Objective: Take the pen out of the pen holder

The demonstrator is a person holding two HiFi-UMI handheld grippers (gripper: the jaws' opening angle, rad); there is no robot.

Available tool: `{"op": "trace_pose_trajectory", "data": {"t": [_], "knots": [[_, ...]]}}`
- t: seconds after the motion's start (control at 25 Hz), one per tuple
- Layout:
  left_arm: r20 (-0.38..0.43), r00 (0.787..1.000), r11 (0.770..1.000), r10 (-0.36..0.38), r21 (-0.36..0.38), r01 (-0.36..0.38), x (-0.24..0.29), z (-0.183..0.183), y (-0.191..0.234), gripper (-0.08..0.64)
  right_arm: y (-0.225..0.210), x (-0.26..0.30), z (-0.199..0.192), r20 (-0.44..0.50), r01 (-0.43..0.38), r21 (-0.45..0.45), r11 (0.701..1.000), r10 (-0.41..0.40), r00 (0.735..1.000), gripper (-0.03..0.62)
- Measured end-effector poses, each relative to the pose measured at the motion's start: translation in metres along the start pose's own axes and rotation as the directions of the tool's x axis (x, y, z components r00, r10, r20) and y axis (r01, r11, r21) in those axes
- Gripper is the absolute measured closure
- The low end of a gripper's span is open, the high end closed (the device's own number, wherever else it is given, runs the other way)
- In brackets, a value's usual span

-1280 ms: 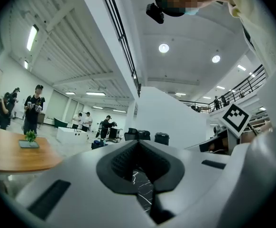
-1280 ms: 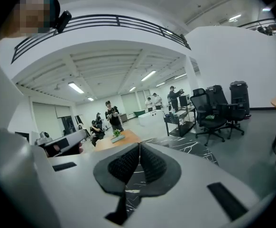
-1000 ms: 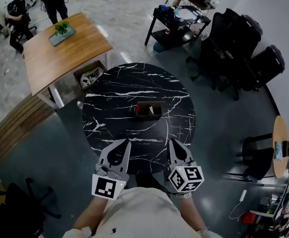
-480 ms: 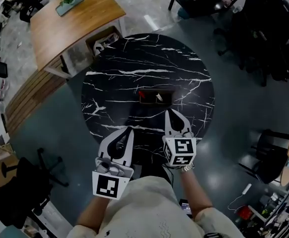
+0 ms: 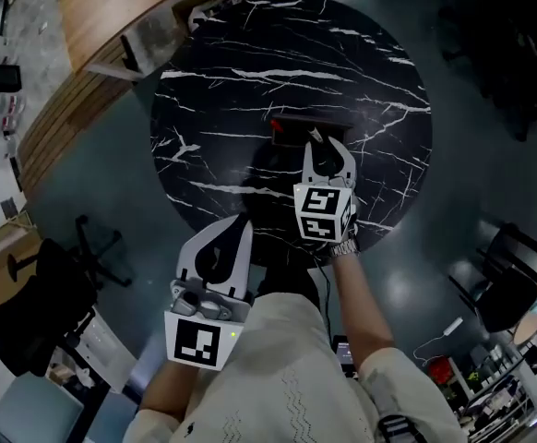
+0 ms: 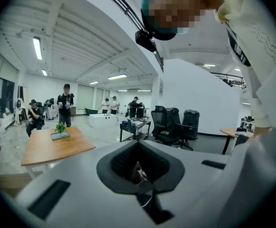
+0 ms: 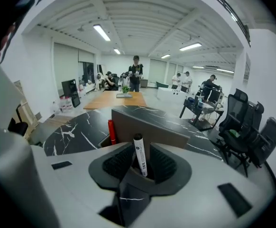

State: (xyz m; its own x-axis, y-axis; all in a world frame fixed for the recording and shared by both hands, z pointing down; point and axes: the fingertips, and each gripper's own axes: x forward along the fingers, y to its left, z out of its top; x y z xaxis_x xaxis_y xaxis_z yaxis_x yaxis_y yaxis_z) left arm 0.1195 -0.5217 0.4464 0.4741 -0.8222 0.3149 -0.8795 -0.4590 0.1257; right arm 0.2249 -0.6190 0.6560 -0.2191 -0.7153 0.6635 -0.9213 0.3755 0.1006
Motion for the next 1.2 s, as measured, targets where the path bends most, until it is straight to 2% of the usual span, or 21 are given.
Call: {"op": "trace_pose_trajectory", "data": {"t": [0.16, 0.32, 0.44, 0.64, 0.96, 1.2], "knots": [[0.016, 1.0, 1.0, -0.006, 0.021, 0.006, 0.001, 0.006, -0.004, 0.549, 0.004, 0.013, -0.004, -0.018, 0.021, -0.056, 0.998, -0.022, 1.0, 0.482], [0.02, 1.0, 0.999, 0.013, 0.032, -0.014, -0.006, 0.009, -0.004, 0.548, 0.004, 0.019, -0.003, 0.019, 0.075, -0.099, 0.992, -0.074, 0.997, 0.482], [0.012, 1.0, 0.999, 0.027, 0.037, -0.028, -0.01, 0.005, -0.002, 0.548, 0.001, 0.023, -0.002, 0.04, 0.118, -0.106, 0.987, -0.115, 0.993, 0.482], [0.001, 1.0, 0.999, 0.03, 0.038, -0.03, -0.012, -0.001, 0.003, 0.548, 0.001, 0.03, -0.002, 0.048, 0.147, -0.115, 0.982, -0.143, 0.989, 0.482], [0.021, 1.0, 0.998, 0.01, 0.059, -0.012, -0.014, 0.001, 0.002, 0.549, -0.009, 0.015, 0.01, 0.085, 0.122, -0.05, 0.991, -0.118, 0.989, 0.509], [0.052, 0.998, 0.998, -0.039, 0.054, 0.036, -0.017, 0.009, -0.004, 0.548, -0.014, -0.034, 0.052, 0.175, 0.068, 0.03, 0.997, -0.072, 0.982, 0.509]]}}
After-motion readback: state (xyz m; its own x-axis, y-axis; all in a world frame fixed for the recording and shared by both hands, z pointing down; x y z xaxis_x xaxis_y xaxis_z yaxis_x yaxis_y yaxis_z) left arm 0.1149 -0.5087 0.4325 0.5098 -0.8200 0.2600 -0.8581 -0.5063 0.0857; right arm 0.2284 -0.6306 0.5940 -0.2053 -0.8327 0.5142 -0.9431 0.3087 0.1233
